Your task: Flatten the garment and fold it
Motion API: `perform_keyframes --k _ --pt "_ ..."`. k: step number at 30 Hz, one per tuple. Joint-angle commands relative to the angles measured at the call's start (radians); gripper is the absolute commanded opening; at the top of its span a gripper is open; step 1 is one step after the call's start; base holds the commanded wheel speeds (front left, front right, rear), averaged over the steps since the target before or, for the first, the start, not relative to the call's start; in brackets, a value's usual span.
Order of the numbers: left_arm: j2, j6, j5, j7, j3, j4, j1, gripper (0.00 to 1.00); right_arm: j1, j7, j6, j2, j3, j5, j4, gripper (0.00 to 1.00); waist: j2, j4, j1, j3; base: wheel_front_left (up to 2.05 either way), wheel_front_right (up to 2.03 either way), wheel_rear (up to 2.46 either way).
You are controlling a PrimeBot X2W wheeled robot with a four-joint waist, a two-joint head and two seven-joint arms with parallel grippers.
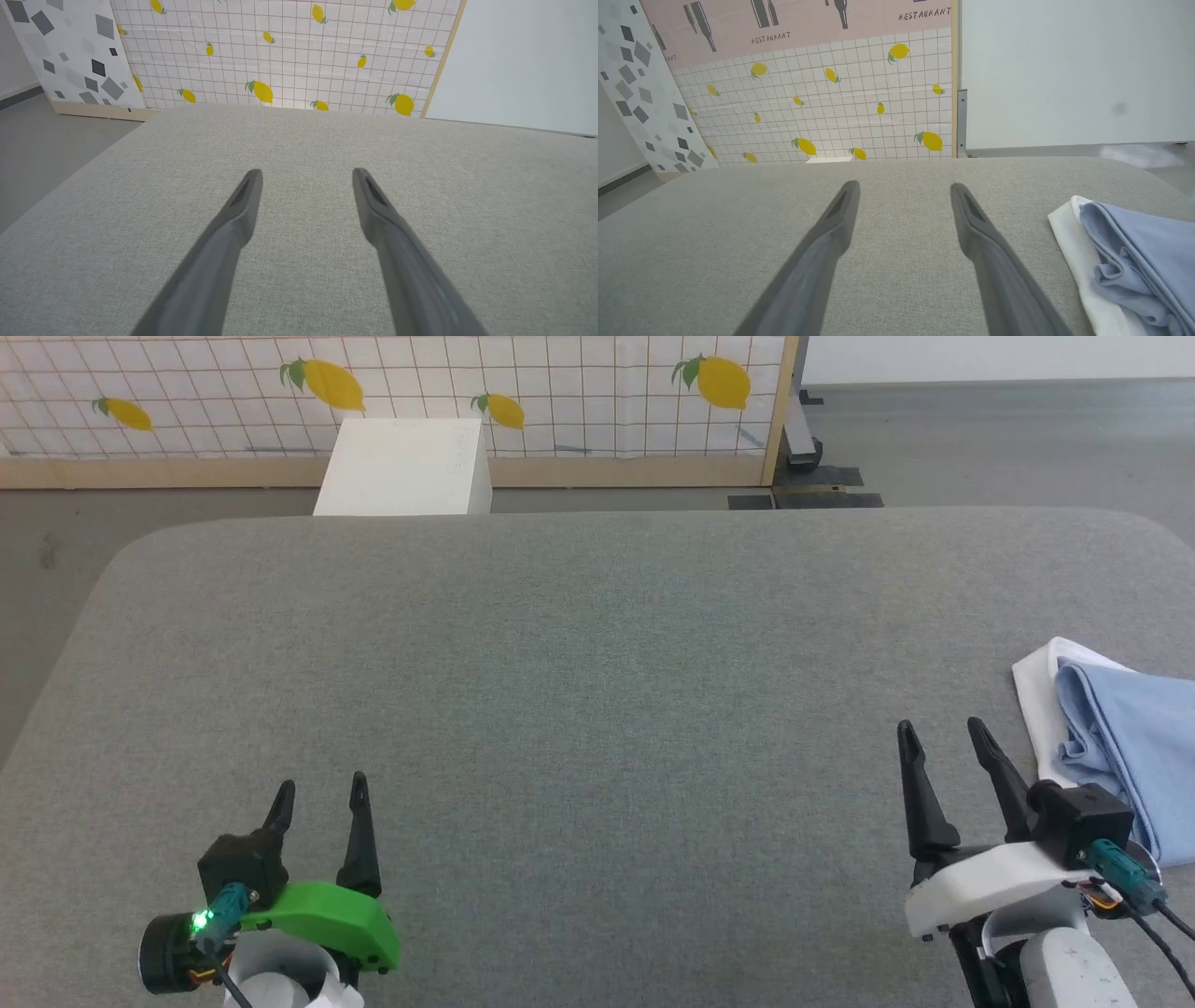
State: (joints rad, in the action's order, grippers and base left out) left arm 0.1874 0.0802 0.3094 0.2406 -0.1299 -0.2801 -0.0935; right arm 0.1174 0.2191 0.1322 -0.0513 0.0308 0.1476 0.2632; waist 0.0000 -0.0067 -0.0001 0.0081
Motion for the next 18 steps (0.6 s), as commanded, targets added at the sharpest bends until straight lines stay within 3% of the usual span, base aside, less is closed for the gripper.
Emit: perform_keyframes --k 1,13,14,18 --pt "0.001 -0.004 0.014 0.007 0.003 -0.003 -0.019 1.00 -0.014 -0.001 -0.002 0.001 -0.001 0.001 -0.002 1.00 0.0000 0.001 0.0001 0.000 0.00 0.00 0.00" --pt "0.007 -0.010 0.020 0.013 -0.001 -0.024 -0.029 1.00 -0.016 -0.003 -0.002 0.001 -0.009 0.010 0.003 1.00 0.0000 0.002 0.0001 0.002 0.00 0.00 0.00" --pt "0.002 -0.006 0.019 0.008 -0.002 -0.023 -0.011 0.00 -0.001 0.000 0.000 0.000 -0.007 0.003 0.002 0.00 0.0000 0.002 0.0001 0.002 0.00 0.00 0.00" --pt "0.001 -0.006 0.019 0.007 -0.003 -0.024 -0.009 0.00 -0.001 0.000 0.000 0.000 -0.006 0.003 0.002 0.00 0.0000 0.002 0.0001 0.002 0.00 0.00 0.00"
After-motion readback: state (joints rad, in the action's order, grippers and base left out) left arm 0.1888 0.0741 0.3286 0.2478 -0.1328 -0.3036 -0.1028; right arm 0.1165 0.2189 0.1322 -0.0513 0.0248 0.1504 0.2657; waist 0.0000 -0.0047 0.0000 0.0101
